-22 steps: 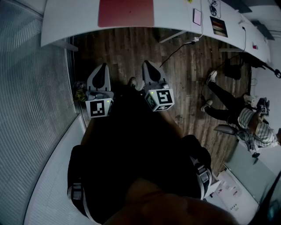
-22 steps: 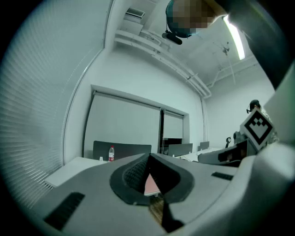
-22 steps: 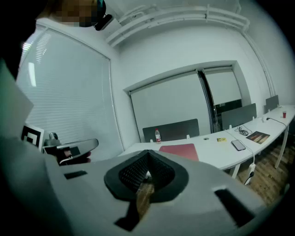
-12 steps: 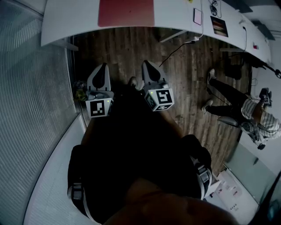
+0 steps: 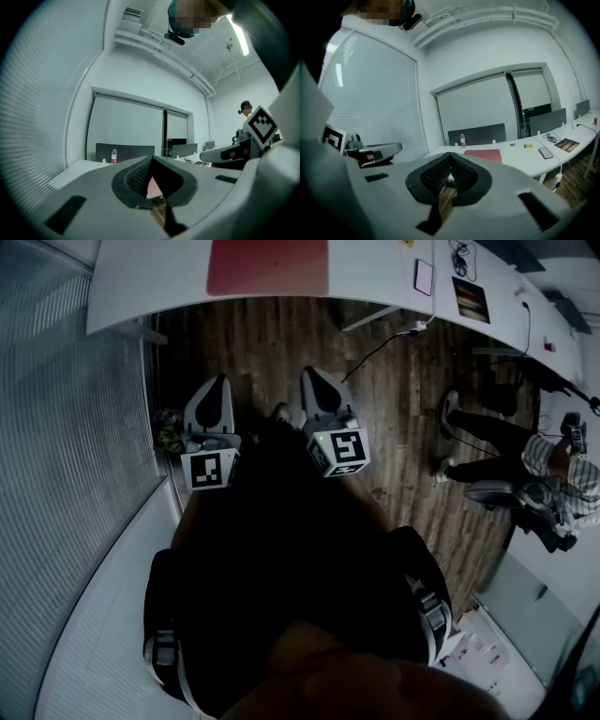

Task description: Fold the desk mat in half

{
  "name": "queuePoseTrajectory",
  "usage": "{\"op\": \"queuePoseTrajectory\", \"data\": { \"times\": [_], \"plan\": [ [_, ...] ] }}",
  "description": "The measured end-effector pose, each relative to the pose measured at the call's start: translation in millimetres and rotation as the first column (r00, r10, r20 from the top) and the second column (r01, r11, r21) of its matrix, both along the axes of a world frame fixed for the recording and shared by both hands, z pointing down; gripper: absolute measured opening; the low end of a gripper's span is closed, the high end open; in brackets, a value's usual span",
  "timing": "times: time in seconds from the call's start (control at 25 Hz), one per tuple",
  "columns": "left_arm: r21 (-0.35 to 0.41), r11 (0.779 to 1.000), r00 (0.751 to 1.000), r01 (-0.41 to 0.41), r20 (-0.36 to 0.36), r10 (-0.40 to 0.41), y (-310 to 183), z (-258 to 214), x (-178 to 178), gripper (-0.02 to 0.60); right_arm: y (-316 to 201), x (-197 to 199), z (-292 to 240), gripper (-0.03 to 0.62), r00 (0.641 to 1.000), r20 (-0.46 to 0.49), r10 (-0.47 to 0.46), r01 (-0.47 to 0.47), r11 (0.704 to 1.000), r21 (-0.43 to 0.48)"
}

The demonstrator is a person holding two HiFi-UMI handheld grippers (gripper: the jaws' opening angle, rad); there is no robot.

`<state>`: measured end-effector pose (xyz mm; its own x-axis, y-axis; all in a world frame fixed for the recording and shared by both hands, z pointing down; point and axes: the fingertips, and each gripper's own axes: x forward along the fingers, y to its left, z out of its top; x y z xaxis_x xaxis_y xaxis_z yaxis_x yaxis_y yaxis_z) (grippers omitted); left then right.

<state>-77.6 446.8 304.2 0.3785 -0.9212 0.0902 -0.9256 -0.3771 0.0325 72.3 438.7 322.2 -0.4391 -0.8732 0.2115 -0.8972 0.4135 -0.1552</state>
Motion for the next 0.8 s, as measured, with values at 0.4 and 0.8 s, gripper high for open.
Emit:
{"op": "queuePoseTrajectory", "data": {
  "times": [0.4, 0.8],
  "plan": [
    [-0.017, 1.0, 0.99, 0.025, 0.137, -0.022, -21, 14, 48, 0.005, -37, 40, 14, 0.0, 0.995, -0.011, -0.098, 0.098, 0.995, -0.008],
    [-0.041, 0.998, 0.994, 0.044, 0.104, -0.04, -60, 22, 50, 0.005, -81, 46, 23, 0.0, 0.993, 0.006, -0.116, 0.116, 0.993, -0.021]
  ]
}}
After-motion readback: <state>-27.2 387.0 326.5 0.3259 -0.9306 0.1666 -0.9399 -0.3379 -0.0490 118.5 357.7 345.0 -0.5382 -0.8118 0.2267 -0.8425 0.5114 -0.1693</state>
